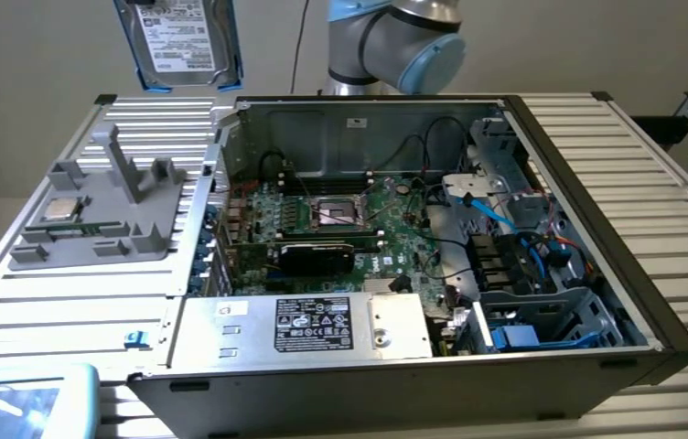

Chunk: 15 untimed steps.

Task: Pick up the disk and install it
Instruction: 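Pick up the disk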

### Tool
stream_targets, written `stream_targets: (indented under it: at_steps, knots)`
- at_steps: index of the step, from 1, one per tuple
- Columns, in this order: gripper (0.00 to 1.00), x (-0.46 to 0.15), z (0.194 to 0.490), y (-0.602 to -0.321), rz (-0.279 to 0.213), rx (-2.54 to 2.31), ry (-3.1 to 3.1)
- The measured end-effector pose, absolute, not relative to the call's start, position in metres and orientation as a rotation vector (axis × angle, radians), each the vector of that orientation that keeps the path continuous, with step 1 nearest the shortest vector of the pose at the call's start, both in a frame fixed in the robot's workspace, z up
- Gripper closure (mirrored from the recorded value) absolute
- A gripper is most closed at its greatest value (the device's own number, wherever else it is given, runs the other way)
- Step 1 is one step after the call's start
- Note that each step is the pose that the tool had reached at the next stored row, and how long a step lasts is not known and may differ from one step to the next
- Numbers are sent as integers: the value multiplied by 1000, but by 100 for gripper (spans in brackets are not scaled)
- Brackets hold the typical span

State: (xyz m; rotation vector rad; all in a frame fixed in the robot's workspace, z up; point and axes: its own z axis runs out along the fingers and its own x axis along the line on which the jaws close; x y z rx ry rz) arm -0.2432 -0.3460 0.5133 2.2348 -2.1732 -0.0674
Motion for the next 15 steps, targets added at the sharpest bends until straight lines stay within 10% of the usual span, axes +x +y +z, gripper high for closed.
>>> stream_targets:
  at_steps: [15]
  knots:
    - [63,-192,513,-368,-79,2238,-2176]
